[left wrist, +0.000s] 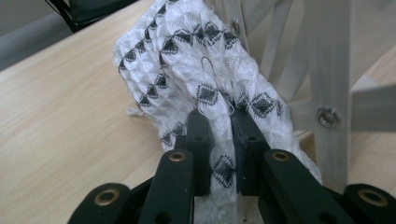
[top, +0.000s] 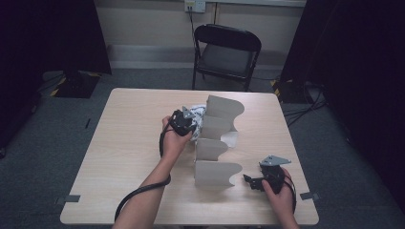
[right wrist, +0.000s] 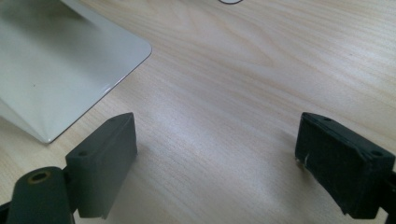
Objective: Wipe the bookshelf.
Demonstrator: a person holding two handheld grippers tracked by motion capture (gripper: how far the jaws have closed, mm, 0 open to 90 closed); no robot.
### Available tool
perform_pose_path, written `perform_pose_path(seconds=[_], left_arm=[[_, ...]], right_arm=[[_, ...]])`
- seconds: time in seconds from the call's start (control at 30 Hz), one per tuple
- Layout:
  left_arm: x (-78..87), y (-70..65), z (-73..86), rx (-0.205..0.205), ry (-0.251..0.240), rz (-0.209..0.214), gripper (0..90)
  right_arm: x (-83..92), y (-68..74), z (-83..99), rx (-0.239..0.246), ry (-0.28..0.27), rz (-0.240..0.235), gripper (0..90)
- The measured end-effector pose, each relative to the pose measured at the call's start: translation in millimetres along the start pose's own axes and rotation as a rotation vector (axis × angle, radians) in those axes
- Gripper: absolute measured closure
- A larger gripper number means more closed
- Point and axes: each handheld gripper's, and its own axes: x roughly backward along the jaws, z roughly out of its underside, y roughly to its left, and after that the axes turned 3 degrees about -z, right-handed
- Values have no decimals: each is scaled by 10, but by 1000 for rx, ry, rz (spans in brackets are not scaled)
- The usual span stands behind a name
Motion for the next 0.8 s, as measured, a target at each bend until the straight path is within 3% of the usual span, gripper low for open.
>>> perform_pose_path(seconds=[0.23, 0.47, 0.8], left_arm=[[-73, -32, 150, -12, 43, 2, 796], [-130, -94, 319, 23, 59, 26, 794], [-79, -124, 405, 14, 78, 49, 791]], right_arm=[[0, 0, 0, 0, 0, 0, 120], [0, 0, 0, 0, 0, 0, 120], [0, 0, 0, 0, 0, 0, 120]])
